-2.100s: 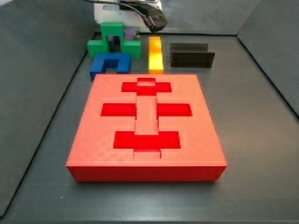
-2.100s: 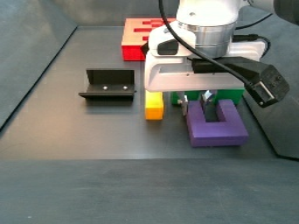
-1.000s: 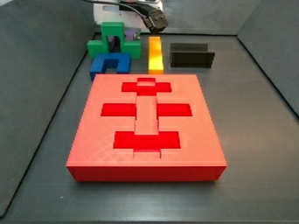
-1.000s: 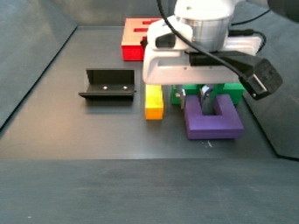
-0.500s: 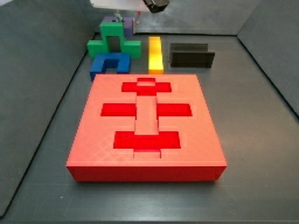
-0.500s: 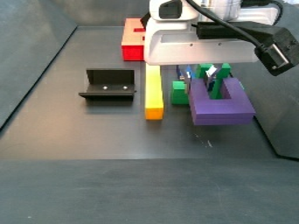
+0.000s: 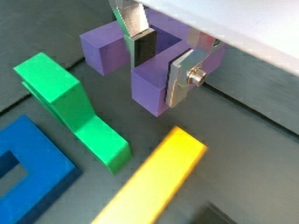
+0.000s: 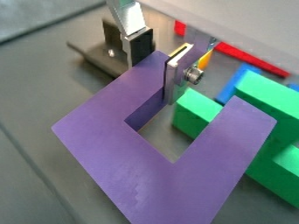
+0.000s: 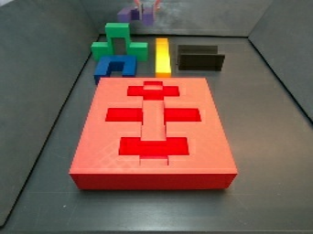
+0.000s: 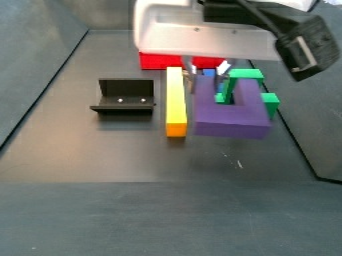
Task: Pick up the purple object. Move up. Place the purple object on the fixture. Regrasp the purple object. Move to above the board. Insert the purple object.
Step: Place the purple object on the fixture.
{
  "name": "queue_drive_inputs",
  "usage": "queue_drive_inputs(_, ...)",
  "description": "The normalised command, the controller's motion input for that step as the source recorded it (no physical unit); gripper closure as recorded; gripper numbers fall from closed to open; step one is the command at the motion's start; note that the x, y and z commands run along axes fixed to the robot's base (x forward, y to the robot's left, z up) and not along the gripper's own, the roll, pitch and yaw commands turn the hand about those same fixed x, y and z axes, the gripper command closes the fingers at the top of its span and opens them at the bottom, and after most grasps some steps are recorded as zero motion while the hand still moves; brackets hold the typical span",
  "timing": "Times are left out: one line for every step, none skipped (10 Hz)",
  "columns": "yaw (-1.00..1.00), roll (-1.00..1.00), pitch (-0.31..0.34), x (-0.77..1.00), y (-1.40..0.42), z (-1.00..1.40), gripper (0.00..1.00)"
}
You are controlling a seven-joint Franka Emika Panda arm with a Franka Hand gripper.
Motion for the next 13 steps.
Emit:
queue_drive_inputs(-0.25, -0.99, -0.229, 0.80, 0.05, 0.28, 1.00)
queue_drive_inputs(-0.24, -0.97, 0.000, 0.89, 0.00, 0.31, 1.00)
queue_drive_inputs(-0.22, -0.97, 0.000, 0.90, 0.00, 0.31, 1.00)
queue_drive_inputs(-0.18, -0.95, 0.037, 0.90, -0.04, 0.29, 1.00)
queue_drive_inputs(-0.11, -0.95, 0.140, 0.89, -0.09, 0.21, 1.00)
queue_drive_inputs(-0.07, -0.96, 0.217, 0.87, -0.11, 0.13, 1.00)
queue_drive_inputs(-0.03, -0.99, 0.257, 0.84, -0.10, 0.06, 1.00)
queue_drive_inputs(0.00, -1.00, 0.294, 0.81, -0.07, 0.00, 1.00)
queue_drive_inputs(0.00, -1.00, 0.280, 0.81, -0.08, 0.01, 1.00)
queue_drive_inputs(-0.02, -0.96, 0.226, 0.86, -0.14, 0.03, 1.00)
queue_drive_inputs(0.00, -0.83, 0.023, 0.92, -0.10, 0.00, 1.00)
queue_drive_inputs(0.00, -0.85, 0.000, 0.92, -0.04, -0.08, 1.00)
queue_drive_inputs(0.00, -0.82, 0.000, 0.95, -0.06, -0.15, 1.00)
